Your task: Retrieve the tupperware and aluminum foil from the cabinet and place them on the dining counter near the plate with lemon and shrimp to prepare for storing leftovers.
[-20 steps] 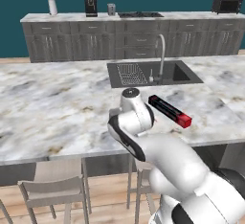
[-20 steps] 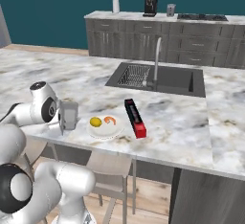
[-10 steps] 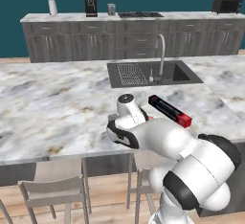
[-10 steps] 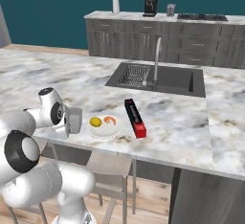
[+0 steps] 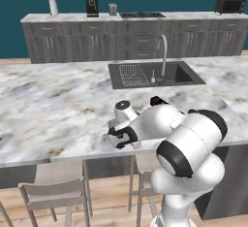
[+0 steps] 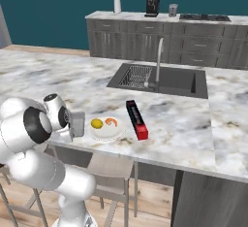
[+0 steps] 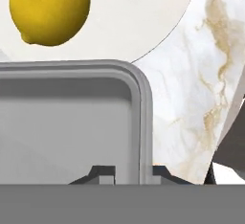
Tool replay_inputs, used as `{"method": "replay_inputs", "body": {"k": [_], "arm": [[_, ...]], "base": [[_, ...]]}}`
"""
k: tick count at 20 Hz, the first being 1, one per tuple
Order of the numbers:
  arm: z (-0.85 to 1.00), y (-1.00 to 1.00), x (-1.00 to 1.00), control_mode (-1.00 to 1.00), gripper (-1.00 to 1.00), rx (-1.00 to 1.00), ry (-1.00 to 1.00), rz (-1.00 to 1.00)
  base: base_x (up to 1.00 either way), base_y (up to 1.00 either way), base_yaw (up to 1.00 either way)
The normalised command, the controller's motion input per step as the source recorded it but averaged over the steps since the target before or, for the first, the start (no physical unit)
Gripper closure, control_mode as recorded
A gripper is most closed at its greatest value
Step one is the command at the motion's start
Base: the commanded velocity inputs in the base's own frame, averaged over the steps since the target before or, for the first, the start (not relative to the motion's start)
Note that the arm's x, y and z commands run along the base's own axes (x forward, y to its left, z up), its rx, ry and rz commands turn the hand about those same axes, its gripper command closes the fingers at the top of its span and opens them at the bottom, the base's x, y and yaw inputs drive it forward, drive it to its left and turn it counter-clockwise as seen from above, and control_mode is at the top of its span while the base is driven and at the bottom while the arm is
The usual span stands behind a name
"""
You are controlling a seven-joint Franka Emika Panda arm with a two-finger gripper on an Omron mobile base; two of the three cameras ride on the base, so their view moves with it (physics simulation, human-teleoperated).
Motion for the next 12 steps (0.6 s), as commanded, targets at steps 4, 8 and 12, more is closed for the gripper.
{"method": "replay_inputs", "body": {"k": [4, 8, 12], "arm": [[-0.31, 0.09, 0.33, -1.0, 1.0, -0.03, 0.03, 0.0], [-0.31, 0.01, 0.33, -1.0, 1.0, -0.01, 0.03, 0.0], [-0.14, 0.08, 0.2, -1.0, -1.0, -0.01, 0.02, 0.0]], "base": [[0.0, 0.0, 0.0], [0.0, 0.0, 0.0], [0.0, 0.0, 0.0]]}}
